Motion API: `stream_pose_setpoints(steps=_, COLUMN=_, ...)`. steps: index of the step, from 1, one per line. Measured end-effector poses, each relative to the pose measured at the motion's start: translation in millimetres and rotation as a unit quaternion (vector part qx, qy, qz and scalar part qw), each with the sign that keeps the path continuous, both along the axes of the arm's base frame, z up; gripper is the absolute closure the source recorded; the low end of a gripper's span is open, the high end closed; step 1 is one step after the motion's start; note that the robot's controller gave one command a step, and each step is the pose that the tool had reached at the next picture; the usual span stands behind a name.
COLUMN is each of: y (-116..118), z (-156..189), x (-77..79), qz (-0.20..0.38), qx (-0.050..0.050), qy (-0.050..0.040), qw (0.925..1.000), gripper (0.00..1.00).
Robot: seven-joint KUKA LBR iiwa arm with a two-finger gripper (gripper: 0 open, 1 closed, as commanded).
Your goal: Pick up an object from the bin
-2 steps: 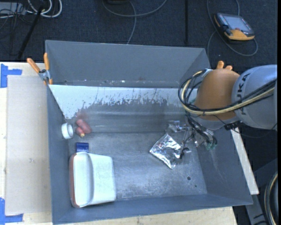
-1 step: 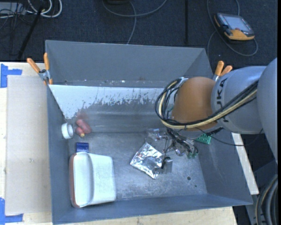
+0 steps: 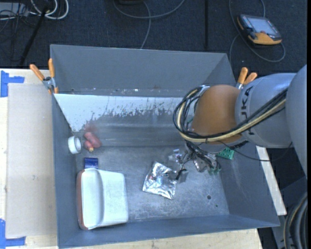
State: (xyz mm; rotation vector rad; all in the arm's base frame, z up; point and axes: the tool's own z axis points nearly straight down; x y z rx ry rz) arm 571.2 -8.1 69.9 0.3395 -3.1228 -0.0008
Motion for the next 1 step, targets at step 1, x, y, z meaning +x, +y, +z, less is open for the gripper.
stream_pose_setpoints(steps=1, y=3.5, z=185.4, x=-0.9, qz=0.135, qx=0.0, qy=-0.005, qw=0.9908, gripper=1.0)
